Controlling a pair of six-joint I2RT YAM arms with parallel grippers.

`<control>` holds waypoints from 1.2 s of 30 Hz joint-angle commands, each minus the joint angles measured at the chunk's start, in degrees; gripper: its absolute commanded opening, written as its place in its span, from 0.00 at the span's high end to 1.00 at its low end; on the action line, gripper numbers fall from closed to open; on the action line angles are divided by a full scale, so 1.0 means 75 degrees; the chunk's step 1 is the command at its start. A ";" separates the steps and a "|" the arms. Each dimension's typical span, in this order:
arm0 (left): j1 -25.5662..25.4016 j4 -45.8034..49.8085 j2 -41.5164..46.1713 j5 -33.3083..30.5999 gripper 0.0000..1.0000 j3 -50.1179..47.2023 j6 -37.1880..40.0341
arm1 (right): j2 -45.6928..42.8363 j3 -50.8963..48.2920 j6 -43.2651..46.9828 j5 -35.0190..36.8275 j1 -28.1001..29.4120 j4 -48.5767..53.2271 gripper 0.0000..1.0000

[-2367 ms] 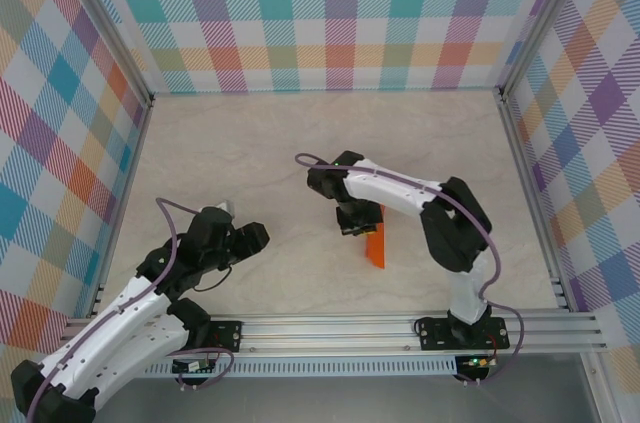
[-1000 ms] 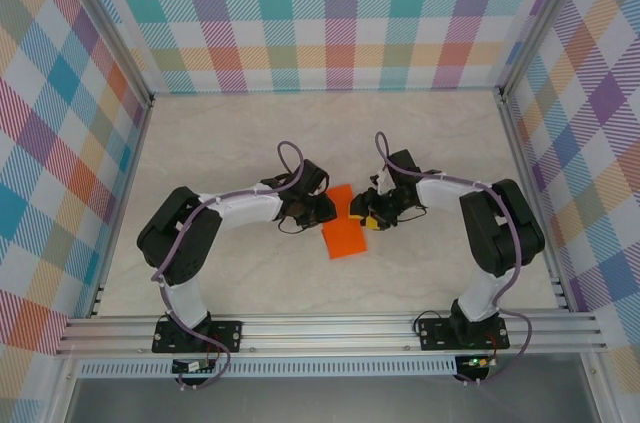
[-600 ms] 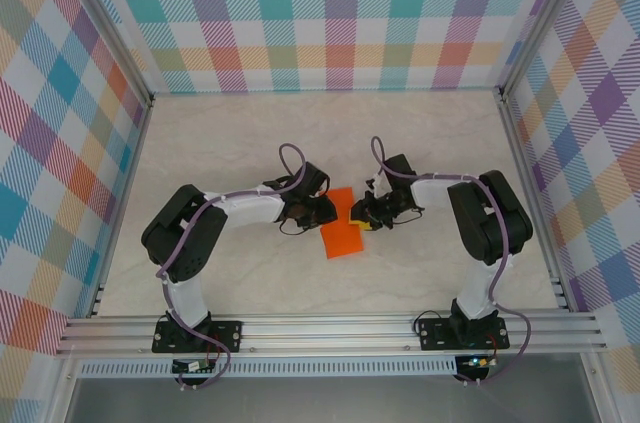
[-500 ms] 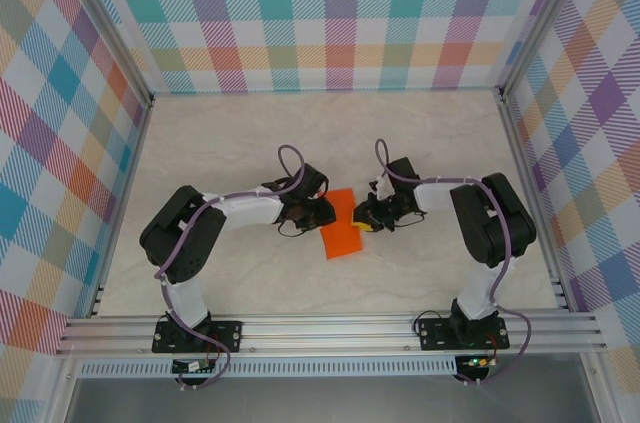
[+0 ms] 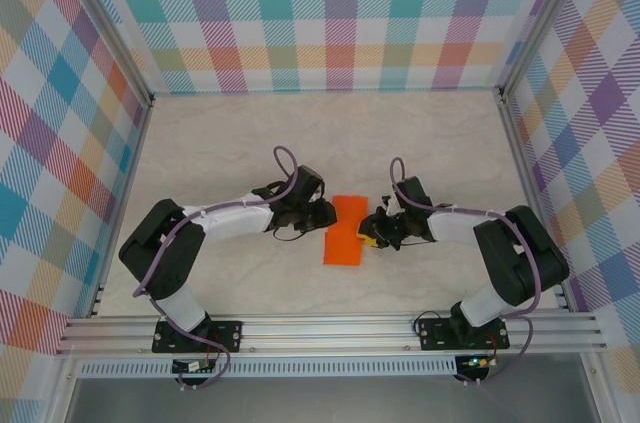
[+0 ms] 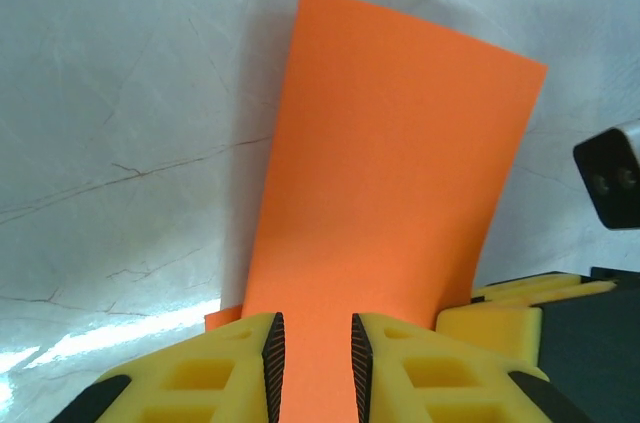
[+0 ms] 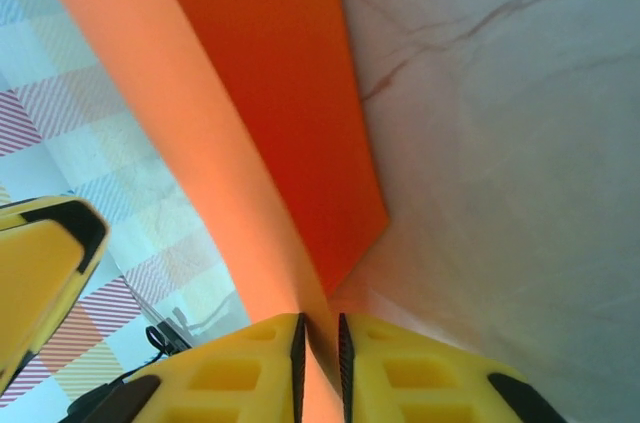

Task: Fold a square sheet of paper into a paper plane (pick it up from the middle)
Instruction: Rotate the paper at the center of the table.

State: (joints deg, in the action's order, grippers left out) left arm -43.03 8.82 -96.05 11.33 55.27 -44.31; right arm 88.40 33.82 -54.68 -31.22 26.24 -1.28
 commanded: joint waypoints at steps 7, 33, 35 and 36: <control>-0.0169 -0.0314 -0.0687 0.0075 0.74 0.0180 -0.0098 | -0.0172 0.0353 0.0470 0.0297 0.0158 0.0654 0.66; -0.0396 -0.0028 -0.0256 -0.0346 0.62 0.0112 0.0406 | 0.0951 0.1264 0.1759 -0.0651 -0.0393 0.1232 0.80; -0.0558 0.0164 0.0068 -0.0544 0.57 0.0164 0.0723 | 0.0916 0.1291 0.1770 -0.0613 -0.0393 0.1349 0.81; -0.0664 0.0285 0.0244 -0.0703 0.56 0.0187 0.0899 | 0.0896 0.1304 0.1770 -0.0583 -0.0393 0.1413 0.82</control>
State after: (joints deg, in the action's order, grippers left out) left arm -45.12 7.81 -99.22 9.13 55.77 -41.95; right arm 95.77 41.93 -42.57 -34.35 23.59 7.38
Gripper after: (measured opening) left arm 0.430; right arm 0.185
